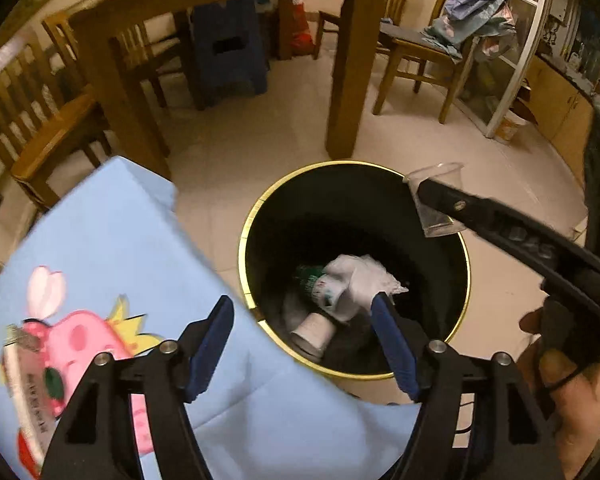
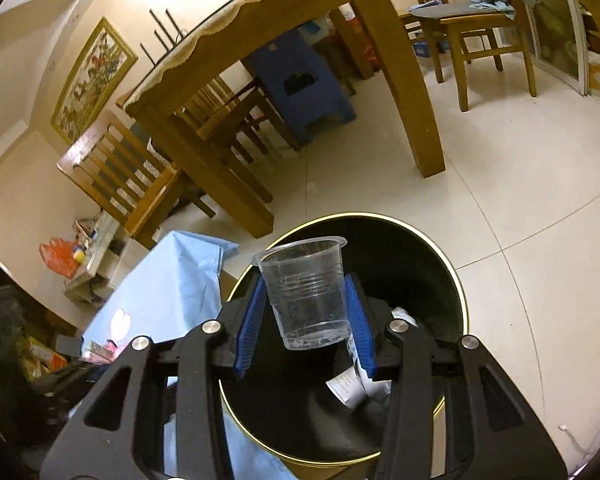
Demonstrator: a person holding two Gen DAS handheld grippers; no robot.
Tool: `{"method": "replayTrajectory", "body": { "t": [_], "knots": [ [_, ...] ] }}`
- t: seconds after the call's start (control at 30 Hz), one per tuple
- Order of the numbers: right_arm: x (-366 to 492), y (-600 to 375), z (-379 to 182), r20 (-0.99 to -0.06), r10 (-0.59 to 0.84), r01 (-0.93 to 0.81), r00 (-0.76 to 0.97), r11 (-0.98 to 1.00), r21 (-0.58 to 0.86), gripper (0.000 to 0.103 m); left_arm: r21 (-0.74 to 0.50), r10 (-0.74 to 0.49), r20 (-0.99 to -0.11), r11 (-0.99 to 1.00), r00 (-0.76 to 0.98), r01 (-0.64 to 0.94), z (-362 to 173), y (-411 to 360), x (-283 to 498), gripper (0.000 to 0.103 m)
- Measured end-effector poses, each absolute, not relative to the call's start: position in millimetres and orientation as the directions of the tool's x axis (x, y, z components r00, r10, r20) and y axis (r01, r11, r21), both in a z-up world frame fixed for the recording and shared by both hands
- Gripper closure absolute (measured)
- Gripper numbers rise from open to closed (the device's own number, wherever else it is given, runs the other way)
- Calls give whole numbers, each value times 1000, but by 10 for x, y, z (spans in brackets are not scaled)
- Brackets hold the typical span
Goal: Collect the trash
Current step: 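Carry plastic cup and tissue over the bin and release both, then grasp the blue face mask with the right tool while the left tool grasps the toothpaste box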
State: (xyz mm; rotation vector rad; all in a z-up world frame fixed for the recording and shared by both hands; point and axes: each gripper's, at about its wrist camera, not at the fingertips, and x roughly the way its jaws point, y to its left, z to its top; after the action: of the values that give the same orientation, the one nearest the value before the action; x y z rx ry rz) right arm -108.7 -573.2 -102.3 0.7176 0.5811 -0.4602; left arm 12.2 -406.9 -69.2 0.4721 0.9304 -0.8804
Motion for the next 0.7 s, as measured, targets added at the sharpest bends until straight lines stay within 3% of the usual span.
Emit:
{"method": "replayTrajectory", "body": {
  "t": [0.07, 0.1, 0.13, 0.37, 0.7],
  "knots": [
    [-999, -5697, -1067, -669, -198, 597, 716, 669, 442, 56, 22, -446, -825, 588, 347, 809, -598, -3969, 56, 26],
    [-958, -5676, -1082, -683, -204, 610, 702, 668, 427, 43, 36, -447, -816, 593, 366, 805, -558, -3938, 21, 26],
    [-938, -5665, -1092, -688, -211, 616, 694, 669, 416, 38, 44, -450, -809, 595, 378, 802, -525, -3899, -2, 26],
    [-812, -5496, -1087, -708, -284, 649, 647, 692, 316, 23, 75, -460, -771, 622, 441, 779, -330, -3578, -80, 26],
    [-625, -5256, -1087, -715, -341, 646, 610, 737, 200, 18, 109, -432, -707, 716, 560, 690, -83, -2864, -10, 22]
  ]
}}
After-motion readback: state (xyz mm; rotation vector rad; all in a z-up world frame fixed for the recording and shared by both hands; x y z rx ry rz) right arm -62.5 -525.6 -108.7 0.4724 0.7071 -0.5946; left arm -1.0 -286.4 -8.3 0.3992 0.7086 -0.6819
